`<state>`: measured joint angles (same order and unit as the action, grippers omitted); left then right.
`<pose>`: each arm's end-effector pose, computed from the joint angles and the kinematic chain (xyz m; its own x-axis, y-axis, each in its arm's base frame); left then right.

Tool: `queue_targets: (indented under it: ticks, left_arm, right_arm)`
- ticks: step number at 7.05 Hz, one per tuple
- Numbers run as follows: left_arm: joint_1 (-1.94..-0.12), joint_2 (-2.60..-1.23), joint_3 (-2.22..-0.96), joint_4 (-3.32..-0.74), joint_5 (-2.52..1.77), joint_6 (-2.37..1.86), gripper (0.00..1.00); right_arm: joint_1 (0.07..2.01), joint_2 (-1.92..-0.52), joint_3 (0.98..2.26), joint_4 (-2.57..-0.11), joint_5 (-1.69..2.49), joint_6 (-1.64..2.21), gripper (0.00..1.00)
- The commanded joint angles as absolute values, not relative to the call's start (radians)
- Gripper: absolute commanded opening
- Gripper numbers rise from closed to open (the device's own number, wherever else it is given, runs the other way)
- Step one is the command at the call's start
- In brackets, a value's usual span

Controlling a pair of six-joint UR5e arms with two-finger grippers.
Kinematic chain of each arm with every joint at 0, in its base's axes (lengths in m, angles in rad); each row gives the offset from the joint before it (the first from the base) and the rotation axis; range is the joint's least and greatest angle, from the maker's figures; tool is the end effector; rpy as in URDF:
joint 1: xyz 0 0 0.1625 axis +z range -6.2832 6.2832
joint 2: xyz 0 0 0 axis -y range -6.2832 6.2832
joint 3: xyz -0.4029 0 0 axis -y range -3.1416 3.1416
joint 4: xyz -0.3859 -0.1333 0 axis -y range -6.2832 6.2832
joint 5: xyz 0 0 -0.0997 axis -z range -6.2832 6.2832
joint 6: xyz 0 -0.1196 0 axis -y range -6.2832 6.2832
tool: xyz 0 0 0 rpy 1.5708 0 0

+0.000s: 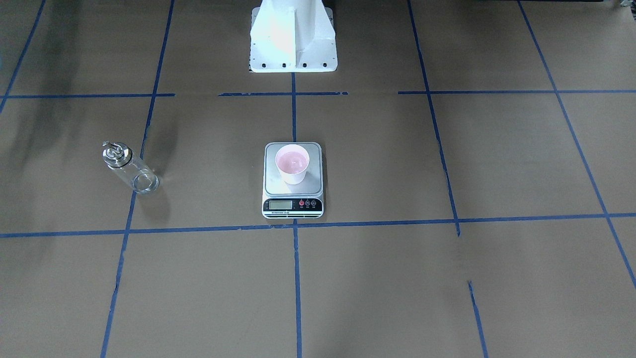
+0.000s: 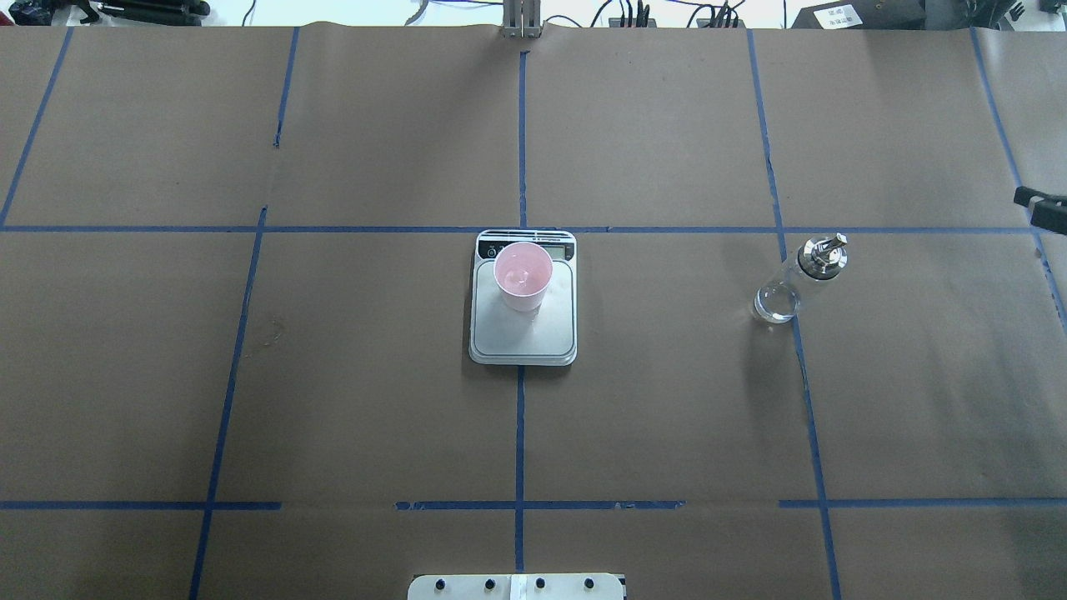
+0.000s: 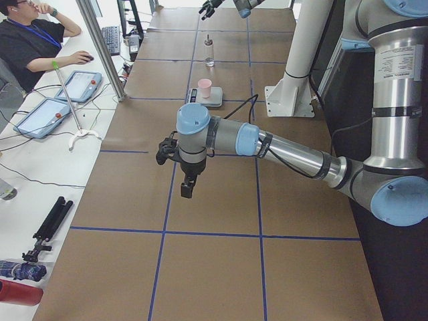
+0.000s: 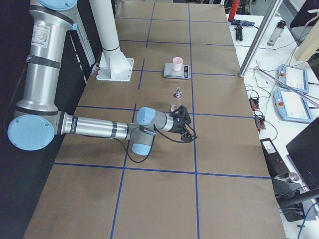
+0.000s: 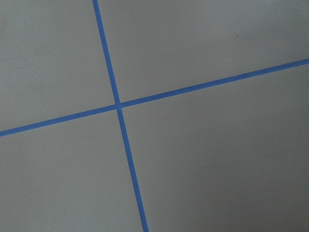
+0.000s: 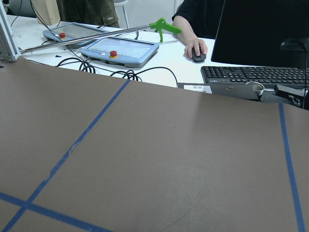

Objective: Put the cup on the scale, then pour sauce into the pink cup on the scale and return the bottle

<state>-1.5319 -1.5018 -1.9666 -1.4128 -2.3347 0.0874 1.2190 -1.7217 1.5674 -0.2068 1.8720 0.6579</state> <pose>-0.0330 -0.4521 0.5089 0.7110 0.2296 -0.6646 -0.1008 0.9687 0.2269 -0.0677 -0.4682 0.5672 0.7081 -0.2637 0.6550 -0.3934 0.6230 0.6762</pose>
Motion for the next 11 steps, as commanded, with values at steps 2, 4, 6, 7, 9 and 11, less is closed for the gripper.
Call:
queue_targets:
  ticks: [2,4,6,7,9,11]
  left_arm:
    - [-1.532,-1.502,-1.967,-1.411,-2.335,0.087,1.0]
    - [-1.531,-1.502,-1.967,-1.413,-2.335,0.087,1.0]
    - [-1.531,-1.502,-1.963,-1.413,-2.335,0.087,1.0]
    - [-1.531,-1.502,-1.962,-1.414,-2.335,0.087,1.0]
    - [-1.531,-1.502,-1.951,-1.416,-2.335,0.087,1.0]
    - [-1.531,-1.5,-1.948,-1.416,-2.335,0.087,1.0]
  right_arm:
    - [1.546,-1.531,1.594,-0.748,2.268,0.363,1.0]
    - [1.551,-1.535,1.647,-1.007,2.293,0.307,1.0]
    - [1.528,-1.554,1.652,-1.182,2.316,0.218,1.0]
    - [1.525,-1.557,1.654,-1.321,2.316,0.175,1.0]
    - [1.484,-1.588,1.672,-1.608,2.269,0.164,1.0]
    - [1.482,-1.753,1.763,-1.606,2.264,0.01,1.0]
